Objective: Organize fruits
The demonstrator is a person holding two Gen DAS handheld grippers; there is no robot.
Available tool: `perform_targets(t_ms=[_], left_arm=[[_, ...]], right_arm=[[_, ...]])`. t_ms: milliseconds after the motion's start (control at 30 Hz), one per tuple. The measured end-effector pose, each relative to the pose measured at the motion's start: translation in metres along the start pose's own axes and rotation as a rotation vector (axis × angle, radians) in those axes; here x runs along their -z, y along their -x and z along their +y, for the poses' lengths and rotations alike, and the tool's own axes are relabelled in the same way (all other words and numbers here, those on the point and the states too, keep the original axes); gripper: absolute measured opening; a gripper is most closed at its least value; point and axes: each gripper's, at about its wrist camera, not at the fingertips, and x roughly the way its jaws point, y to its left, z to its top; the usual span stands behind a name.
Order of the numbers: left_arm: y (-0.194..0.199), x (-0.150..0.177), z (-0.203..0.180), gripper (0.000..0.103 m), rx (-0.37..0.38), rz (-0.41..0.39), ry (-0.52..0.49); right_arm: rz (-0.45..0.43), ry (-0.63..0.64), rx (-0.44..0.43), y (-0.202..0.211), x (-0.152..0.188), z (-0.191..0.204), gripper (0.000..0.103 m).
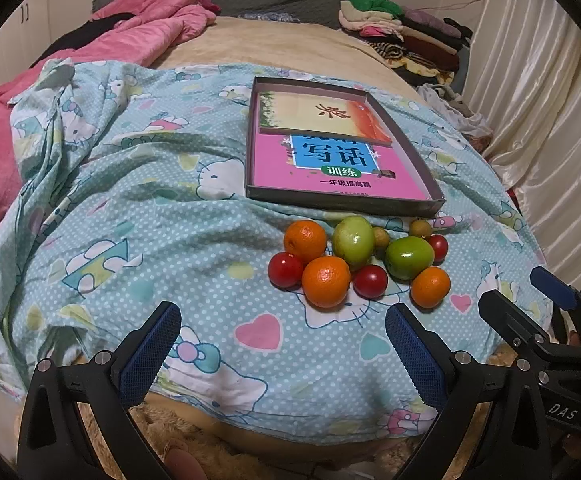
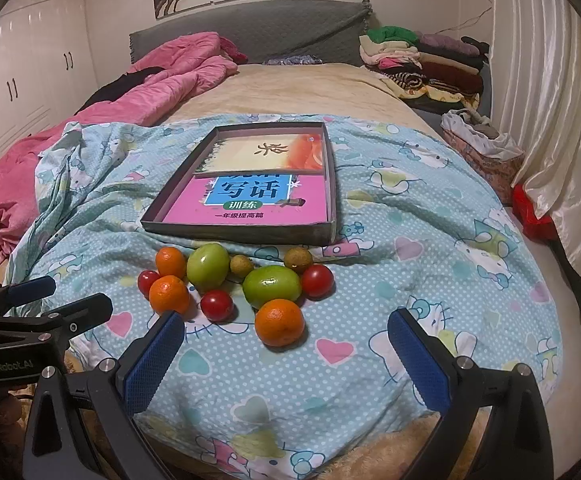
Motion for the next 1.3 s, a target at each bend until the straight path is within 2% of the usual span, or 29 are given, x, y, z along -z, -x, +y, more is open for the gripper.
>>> perform_targets(t_ms=[500, 767, 933, 1167, 1267, 1300], left_arm=[[-0.006, 0.000, 0.001, 0.102, 0.019, 0.019, 0.004], [-0.019, 0.001, 0.006, 0.102, 0.075, 0.075, 0.034], [-0.031, -0.002, 0.002, 0.101, 0.098, 0.102, 0.034], [-0.050, -0.007, -0.008, 0.086, 0.145, 0.160, 0.028], [-0.057, -0.008, -0.010, 0.077, 0.151, 0.177, 0.018], [-0.059, -0.008, -0.011, 0.077, 0.149, 0.179, 0.013]], right_arm=[[0.014, -0.010, 0.002, -0.004, 0.001, -0.002, 0.103], [0.074, -0.007, 0.020, -0.019, 0.000, -0.001, 0.103], [0.160, 0.008, 0.033, -0.043, 0.000, 0.000, 0.103], [0.242, 0.011, 0.033, -0.071, 0.001, -0.002, 0.102], [0.272, 0.002, 0.031, -0.082, 0.002, -0.004, 0.090], [0.277, -0.001, 0.029, -0.085, 0.002, -0.005, 0.087]])
